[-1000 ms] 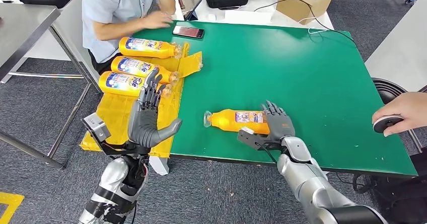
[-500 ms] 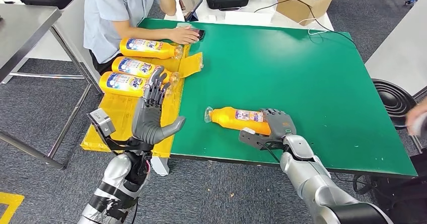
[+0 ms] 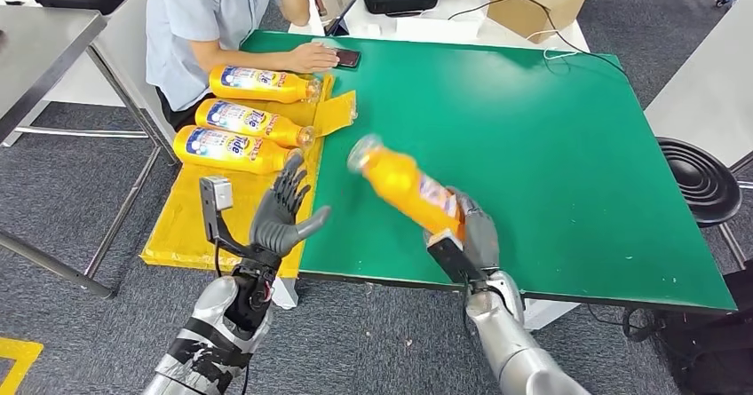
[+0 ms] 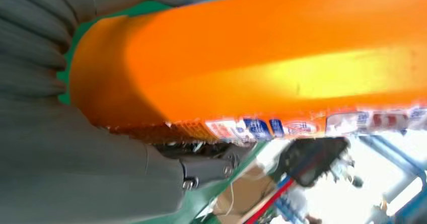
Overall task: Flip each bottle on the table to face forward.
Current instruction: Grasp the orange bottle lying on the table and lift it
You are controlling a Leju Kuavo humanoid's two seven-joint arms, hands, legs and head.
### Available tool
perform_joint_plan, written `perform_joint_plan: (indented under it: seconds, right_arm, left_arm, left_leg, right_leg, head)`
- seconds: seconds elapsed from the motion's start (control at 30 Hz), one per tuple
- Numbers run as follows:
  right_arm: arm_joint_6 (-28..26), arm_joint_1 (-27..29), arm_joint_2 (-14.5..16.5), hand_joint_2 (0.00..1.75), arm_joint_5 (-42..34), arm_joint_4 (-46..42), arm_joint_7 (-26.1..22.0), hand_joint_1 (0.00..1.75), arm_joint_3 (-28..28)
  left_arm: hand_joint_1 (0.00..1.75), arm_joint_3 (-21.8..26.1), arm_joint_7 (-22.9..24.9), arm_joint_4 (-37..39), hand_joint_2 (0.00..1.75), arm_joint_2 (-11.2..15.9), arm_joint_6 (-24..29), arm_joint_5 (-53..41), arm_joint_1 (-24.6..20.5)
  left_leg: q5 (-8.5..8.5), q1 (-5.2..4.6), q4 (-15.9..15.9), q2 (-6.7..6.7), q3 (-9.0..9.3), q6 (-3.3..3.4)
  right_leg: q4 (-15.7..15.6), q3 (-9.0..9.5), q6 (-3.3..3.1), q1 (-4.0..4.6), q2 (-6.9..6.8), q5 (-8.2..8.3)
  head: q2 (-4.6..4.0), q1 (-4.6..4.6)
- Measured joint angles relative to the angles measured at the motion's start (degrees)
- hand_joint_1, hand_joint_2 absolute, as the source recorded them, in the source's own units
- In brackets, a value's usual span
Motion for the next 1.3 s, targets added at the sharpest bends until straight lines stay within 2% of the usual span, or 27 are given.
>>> perform_joint_plan:
  seconds: [0.23,0.33,0.43,0.47,0.6,0.67,0.77,0.87,0.97,1.13,1.3]
  right_arm:
    - [-0.45,3.32,1.08,1.75,-5.61,-10.05,-0.01,1.75,5.16]
    - [-4.63,6.08,1.14,1.75,-7.43,-18.0,-0.02,1.75,7.19]
    - [-9.17,9.31,1.48,1.75,-8.05,-28.64,-0.03,1.6,9.07]
    - [-9.42,9.88,1.49,1.75,-8.64,-31.04,-0.03,1.58,9.54]
    - [-8.18,10.96,0.91,1.75,-12.74,-37.26,-0.03,1.73,11.95]
    - [-4.62,10.6,0.67,1.75,-13.3,-37.03,-0.02,1.72,12.68]
    - [3.93,9.07,0.78,1.75,-10.02,-32.13,-0.01,1.72,14.38]
    - [8.62,8.29,1.68,1.75,-5.91,-26.87,-0.01,1.74,18.0]
    - [9.42,7.97,2.37,1.75,-4.93,-24.33,0.03,1.75,19.73]
    - [10.3,6.27,3.74,1.75,-2.91,-17.47,1.57,1.75,22.23]
    - [10.15,6.32,4.14,1.75,-1.84,-14.54,1.82,1.75,22.65]
  left_arm:
    - [0.0,-0.22,0.77,5.72,1.75,-0.01,0.32,1.23,-1.32]
    - [0.0,-0.81,2.08,7.92,1.75,-0.05,0.86,2.11,-1.75]
    - [0.0,-1.98,2.83,10.74,1.75,-0.03,0.86,3.03,-1.94]
    - [0.0,-2.48,2.22,11.25,1.75,-0.01,0.37,2.84,-1.89]
    - [0.0,-4.66,-2.28,11.07,1.75,0.73,-4.84,0.52,-0.77]
    - [0.0,-5.49,-4.15,9.27,1.75,1.22,-8.1,-1.11,0.67]
    - [0.0,-6.87,-5.44,5.17,1.75,1.85,-13.49,-3.14,2.71]
    - [0.0,-8.55,-5.92,1.56,1.75,2.13,-15.18,-5.63,4.37]
    - [0.0,-9.14,-6.46,0.13,1.75,2.27,-14.6,-6.88,5.23]
    - [0.0,-8.74,-10.56,-4.91,1.75,2.55,-8.67,-9.56,8.39]
    - [0.0,-7.81,-10.51,-8.51,1.75,2.31,-7.71,-7.71,9.71]
  left_leg:
    - [0.0,-0.03,0.0,-0.07,-0.11,0.0]
    - [0.0,-0.04,0.0,-0.15,-0.16,0.0]
    - [-0.01,-0.04,0.0,-0.09,-0.2,0.0]
    - [-0.02,-0.04,0.0,-0.06,-0.21,0.01]
    - [-0.02,-0.04,-0.01,-0.04,-0.22,0.0]
    - [-0.02,-0.03,-0.02,-0.03,-0.23,0.0]
    - [-0.02,-0.03,-0.02,-0.04,-0.24,0.0]
    - [-0.01,-0.02,-0.02,-0.14,-0.24,0.0]
    - [-0.01,-0.01,-0.02,-0.18,-0.25,0.0]
    - [-0.02,-0.02,-0.02,-0.15,-0.25,0.0]
    - [-0.02,-0.03,-0.02,-0.17,-0.28,0.01]
  right_leg:
    - [0.0,-0.06,0.0,-0.04,-0.02,-0.01]
    - [-0.01,-0.08,0.0,-0.05,-0.06,-0.01]
    - [0.0,-0.14,0.01,-0.05,-0.04,-0.02]
    - [0.0,-0.16,0.0,-0.04,-0.03,-0.02]
    - [0.0,-0.16,0.0,-0.04,-0.03,-0.03]
    - [0.0,-0.15,-0.01,-0.03,-0.03,-0.03]
    - [0.0,-0.15,-0.01,-0.03,-0.03,-0.03]
    - [0.0,-0.15,-0.01,-0.02,-0.06,-0.04]
    - [0.0,-0.16,-0.02,-0.02,-0.08,-0.04]
    - [-0.01,-0.17,-0.03,-0.03,-0.07,-0.06]
    - [-0.01,-0.17,-0.03,-0.05,-0.08,-0.05]
  head:
    - [0.0,0.02]
    - [0.0,0.03]
    - [0.0,0.0]
    - [0.0,0.01]
    - [0.0,0.01]
    - [0.0,0.01]
    - [0.0,0.02]
    - [0.0,0.03]
    - [0.0,0.03]
    - [0.0,0.02]
    - [0.0,0.02]
